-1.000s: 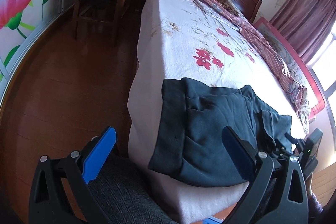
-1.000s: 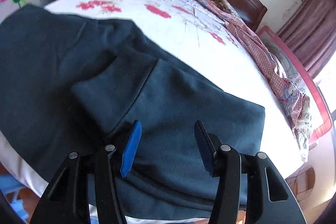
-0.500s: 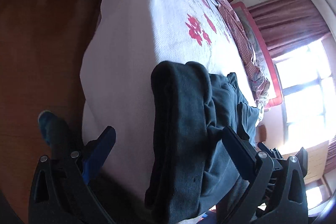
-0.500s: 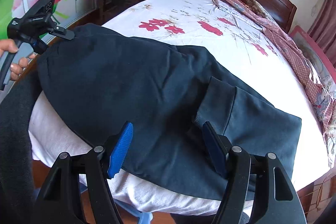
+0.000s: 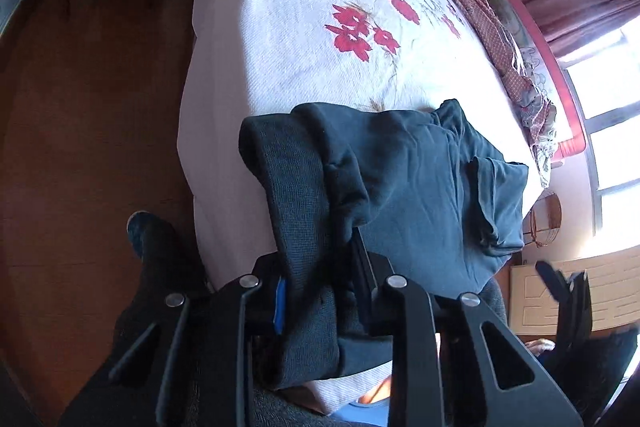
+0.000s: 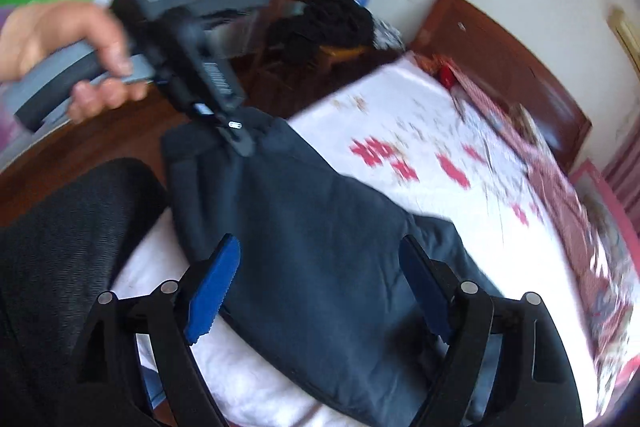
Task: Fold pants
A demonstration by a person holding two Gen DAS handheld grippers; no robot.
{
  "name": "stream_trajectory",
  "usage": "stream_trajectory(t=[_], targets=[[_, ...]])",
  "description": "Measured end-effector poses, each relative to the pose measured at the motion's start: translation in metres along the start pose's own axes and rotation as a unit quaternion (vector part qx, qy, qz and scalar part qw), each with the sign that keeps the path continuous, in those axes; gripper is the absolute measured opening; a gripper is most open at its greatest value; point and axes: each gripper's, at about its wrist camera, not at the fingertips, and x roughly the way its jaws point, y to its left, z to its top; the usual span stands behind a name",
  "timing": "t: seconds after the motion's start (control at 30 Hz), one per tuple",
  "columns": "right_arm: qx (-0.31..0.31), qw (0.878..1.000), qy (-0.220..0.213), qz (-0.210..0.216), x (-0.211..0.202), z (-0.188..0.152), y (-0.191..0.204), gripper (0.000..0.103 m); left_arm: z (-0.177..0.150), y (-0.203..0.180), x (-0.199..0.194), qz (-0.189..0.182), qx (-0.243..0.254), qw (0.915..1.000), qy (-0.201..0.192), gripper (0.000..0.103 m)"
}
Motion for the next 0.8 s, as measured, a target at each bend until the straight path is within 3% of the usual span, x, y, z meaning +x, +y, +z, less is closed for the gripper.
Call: stream_trajectory(t=[0.13, 0.27, 0.53, 0.57, 0.6, 0.63, 0.7, 0.77, 0.8], targets=[[-0.067, 0.997, -0.031, -0.005, 0.014, 0.019, 0.044, 0.087, 0.015, -0.012, -0.005, 0.014, 0.005, 0.9995, 0.028, 0.024], [-0.129, 0.991, -0.029, -0.017, 0.036, 0.023, 0.072, 0.087, 0.022, -0.012, -0.010, 0.012, 0.005, 0.9989, 0.044, 0.024], [-0.200, 0.976, -0.012, -0.081, 0.079, 0.025, 0.089, 0.087, 0.033, -0.019, -0.007, 0.000, -0.003, 0.9982, 0.060, 0.024], [-0.204, 0.976, -0.007, -0.076, 0.083, 0.026, 0.089, 0.077, 0.033, -0.019, -0.007, -0.001, -0.007, 0.9982, 0.060, 0.024], [-0.193, 0.979, 0.004, -0.059, 0.086, 0.029, 0.084, 0.054, 0.034, -0.019, -0.006, -0.002, -0.009, 0.9982, 0.059, 0.024], [-0.172, 0.984, 0.013, -0.038, 0.087, 0.034, 0.076, 0.047, 0.034, -0.018, -0.005, 0.002, -0.008, 0.9982, 0.060, 0.024], [-0.130, 0.991, 0.026, 0.005, 0.085, 0.045, 0.058, 0.026, 0.032, -0.016, -0.007, 0.019, -0.007, 0.9987, 0.046, 0.042], [-0.038, 0.997, 0.039, 0.061, 0.083, 0.056, 0.023, 0.023, 0.030, -0.010, -0.018, 0.019, -0.020, 0.9994, 0.021, 0.084], [0.012, 0.995, 0.044, 0.087, 0.082, 0.059, 0.003, 0.022, 0.027, -0.007, -0.030, 0.024, -0.030, 0.9992, -0.007, 0.086]])
